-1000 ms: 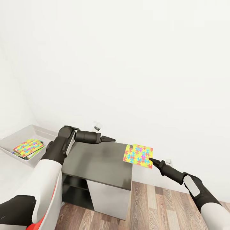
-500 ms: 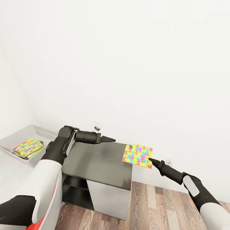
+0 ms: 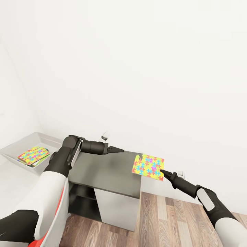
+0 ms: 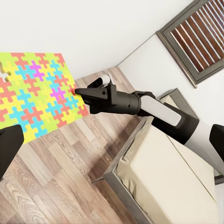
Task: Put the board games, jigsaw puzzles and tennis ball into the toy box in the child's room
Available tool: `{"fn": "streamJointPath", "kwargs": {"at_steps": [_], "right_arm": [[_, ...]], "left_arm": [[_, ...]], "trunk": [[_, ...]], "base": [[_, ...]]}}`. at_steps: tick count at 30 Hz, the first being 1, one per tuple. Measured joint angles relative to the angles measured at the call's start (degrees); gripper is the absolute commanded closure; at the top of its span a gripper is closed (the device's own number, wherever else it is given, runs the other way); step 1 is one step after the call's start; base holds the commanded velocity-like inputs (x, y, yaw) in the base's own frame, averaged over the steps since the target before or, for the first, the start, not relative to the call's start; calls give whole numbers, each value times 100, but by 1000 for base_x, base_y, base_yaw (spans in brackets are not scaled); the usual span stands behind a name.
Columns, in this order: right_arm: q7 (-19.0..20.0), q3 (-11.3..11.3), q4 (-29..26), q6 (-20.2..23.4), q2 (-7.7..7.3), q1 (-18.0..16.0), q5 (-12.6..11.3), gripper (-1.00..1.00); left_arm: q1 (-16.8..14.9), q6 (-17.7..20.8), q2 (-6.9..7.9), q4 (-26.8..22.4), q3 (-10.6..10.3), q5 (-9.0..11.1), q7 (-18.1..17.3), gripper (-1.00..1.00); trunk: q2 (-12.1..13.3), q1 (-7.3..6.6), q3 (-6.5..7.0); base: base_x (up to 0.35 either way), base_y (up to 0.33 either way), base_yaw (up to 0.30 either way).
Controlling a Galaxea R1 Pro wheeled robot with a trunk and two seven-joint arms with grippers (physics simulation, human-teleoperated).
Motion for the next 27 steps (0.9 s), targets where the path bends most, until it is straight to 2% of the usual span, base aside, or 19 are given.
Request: {"fn": "streamJointPath", "kwargs": {"at_steps": [27], "right_arm": [[9,-6,-14,-9,5,0,-7,100]], "left_arm": [[9,-8,0,6,-1,5,3,-100]], "trunk": [[1,-1,0]], "base": [[-1,0,0]]}}
